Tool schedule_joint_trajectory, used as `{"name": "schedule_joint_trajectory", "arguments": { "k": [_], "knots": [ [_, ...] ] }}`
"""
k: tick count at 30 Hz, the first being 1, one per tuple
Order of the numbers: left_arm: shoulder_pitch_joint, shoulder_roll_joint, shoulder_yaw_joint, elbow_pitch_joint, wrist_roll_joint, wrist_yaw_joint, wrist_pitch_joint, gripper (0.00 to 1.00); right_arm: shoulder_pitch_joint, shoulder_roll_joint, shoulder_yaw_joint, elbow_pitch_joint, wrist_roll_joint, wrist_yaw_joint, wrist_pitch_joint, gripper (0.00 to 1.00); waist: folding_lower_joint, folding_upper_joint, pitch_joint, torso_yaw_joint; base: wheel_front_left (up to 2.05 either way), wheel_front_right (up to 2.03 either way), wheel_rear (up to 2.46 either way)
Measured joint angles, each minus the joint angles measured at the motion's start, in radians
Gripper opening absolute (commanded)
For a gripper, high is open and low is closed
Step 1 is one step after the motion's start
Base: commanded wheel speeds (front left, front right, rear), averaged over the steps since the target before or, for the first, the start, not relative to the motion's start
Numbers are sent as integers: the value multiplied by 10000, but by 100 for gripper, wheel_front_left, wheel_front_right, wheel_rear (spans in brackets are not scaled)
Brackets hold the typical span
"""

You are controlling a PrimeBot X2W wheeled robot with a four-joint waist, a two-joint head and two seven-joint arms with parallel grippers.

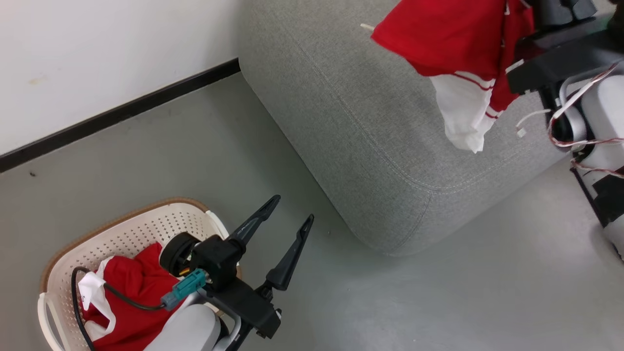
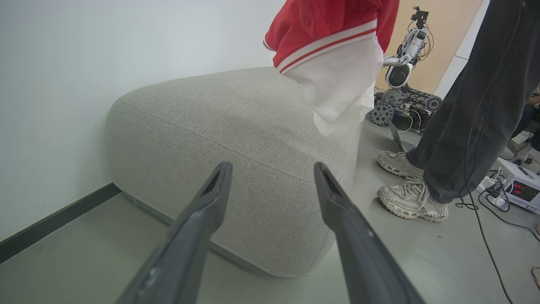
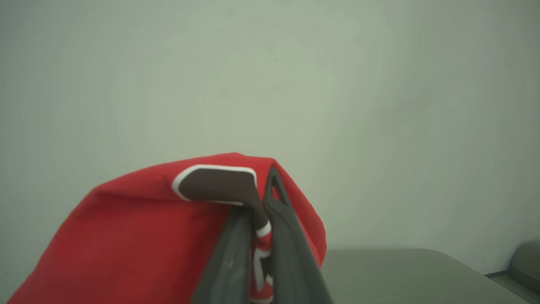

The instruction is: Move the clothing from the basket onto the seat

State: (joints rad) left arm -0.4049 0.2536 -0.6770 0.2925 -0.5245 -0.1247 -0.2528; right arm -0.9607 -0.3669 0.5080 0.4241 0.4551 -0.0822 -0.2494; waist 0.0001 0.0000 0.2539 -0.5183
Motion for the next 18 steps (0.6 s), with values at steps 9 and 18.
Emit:
{"name": "schedule_joint_trajectory", "arguments": {
  "k": [9, 18],
  "knots": [
    [1, 433, -171, -332, 0, 0, 0, 100, -708, -612, -591, 142, -174, -157, -2, 0, 1, 1, 707, 293, 0, 0, 0],
    [-89, 953, -205, -669, 0, 0, 0, 100, -1401, -1074, -1246, 556, -245, -328, 15, 0, 1, 1, 1530, 717, 0, 0, 0]
  ]
}}
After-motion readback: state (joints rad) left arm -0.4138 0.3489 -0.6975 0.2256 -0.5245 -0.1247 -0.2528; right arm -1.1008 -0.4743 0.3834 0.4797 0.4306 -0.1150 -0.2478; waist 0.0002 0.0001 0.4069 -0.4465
